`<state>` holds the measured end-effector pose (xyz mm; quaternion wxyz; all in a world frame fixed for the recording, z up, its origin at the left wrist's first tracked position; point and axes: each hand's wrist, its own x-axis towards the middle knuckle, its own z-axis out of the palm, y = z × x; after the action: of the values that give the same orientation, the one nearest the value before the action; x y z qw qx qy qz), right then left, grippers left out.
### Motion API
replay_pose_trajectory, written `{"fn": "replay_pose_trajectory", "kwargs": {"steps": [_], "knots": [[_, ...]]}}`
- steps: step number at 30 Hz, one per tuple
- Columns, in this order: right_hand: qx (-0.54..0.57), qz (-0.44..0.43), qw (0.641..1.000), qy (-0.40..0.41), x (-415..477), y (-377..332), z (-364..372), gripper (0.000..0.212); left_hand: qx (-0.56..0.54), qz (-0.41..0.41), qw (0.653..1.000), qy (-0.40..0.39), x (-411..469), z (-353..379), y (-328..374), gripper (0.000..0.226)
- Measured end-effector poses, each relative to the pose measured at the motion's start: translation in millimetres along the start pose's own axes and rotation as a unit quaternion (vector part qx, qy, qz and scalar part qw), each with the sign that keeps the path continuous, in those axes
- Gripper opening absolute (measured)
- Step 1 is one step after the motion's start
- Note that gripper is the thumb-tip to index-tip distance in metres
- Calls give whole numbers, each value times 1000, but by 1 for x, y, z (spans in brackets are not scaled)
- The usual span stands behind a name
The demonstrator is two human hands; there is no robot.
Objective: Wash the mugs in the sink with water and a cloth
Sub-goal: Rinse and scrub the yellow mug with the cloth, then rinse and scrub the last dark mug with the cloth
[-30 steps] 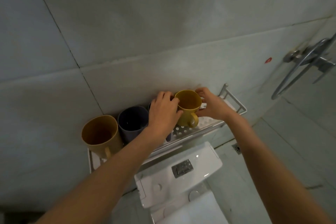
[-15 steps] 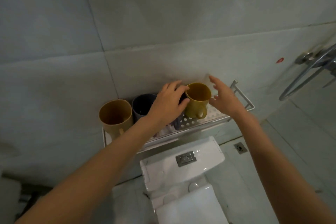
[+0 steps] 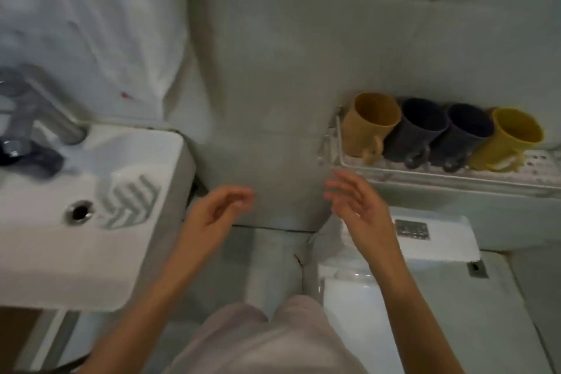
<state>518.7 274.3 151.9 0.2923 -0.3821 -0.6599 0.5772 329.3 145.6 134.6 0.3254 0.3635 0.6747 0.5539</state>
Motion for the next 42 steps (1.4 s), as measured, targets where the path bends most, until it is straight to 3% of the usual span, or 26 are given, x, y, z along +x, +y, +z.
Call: {"fn": "replay_pose_trajectory", "kwargs": {"steps": [3,6,13,18,28,35,42], "knots": [[-1,54,998,-17,-30,17,51,39,16,-74,995,69,-59,-58,-36,23],[12,96,995,-32,-62,29,100,34,0,-125,988,90,-105,-109,-54,11],[-2,135,986,-93,-109,35,191,46,15,-171,975,142,-158,-182,-71,13],[-38,124,983,-128,-111,29,210,40,-3,-187,967,173,-166,-184,-76,21],[-51,138,981,-125,-99,30,211,40,-58,-190,963,183,-159,-162,-75,15],[-48,128,982,-133,-73,23,245,40,-78,-191,954,216,-142,-195,-86,20],[-60,99,982,-150,-47,17,334,44,-64,-191,961,192,-114,-275,-108,32]]}}
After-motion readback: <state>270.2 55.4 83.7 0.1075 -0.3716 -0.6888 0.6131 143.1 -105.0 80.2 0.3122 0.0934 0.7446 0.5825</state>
